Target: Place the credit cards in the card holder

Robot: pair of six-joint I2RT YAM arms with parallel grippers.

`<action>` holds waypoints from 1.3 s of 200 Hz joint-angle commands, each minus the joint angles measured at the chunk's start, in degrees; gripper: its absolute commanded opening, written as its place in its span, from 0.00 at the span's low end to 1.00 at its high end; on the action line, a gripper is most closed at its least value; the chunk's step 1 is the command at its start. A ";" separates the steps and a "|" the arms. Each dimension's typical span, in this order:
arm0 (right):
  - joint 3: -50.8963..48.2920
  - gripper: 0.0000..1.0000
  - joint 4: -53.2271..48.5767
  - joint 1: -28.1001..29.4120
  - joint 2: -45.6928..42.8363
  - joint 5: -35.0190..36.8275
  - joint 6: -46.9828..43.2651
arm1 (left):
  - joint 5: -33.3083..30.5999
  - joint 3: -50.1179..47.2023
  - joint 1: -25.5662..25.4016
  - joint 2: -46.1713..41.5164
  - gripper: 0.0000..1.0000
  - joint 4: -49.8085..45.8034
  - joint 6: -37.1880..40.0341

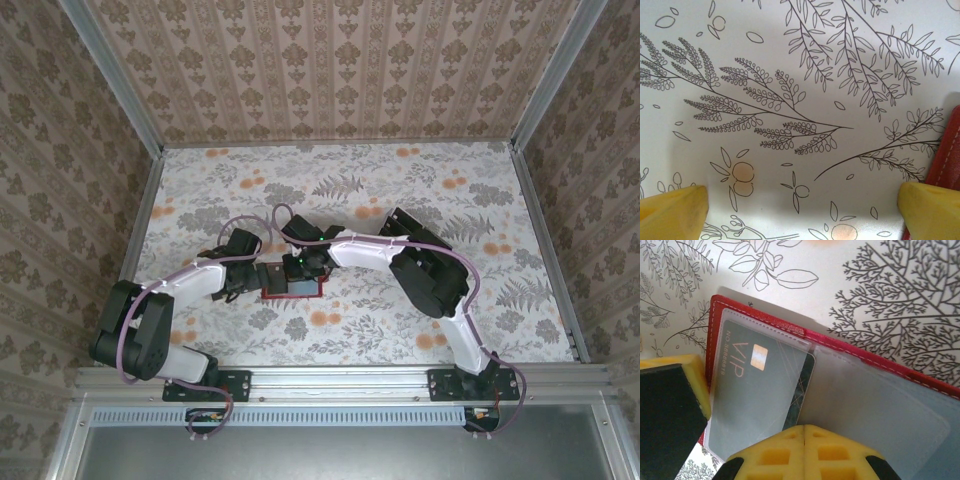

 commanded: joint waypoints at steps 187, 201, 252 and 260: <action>-12.39 0.08 0.03 -4.68 -14.32 -0.08 -5.36 | 5.01 -0.15 -1.56 1.35 1.00 3.02 -0.28; -13.07 0.08 0.74 -3.79 -14.09 0.01 -4.57 | 5.06 0.05 -1.55 1.17 1.00 2.92 -0.24; -16.11 0.08 2.96 -3.26 -11.40 1.16 -2.98 | 5.40 1.31 -1.58 2.60 1.00 3.03 0.23; -16.23 0.07 2.52 -3.51 -11.12 1.45 -3.15 | 5.42 1.41 -1.55 2.73 1.00 3.16 0.36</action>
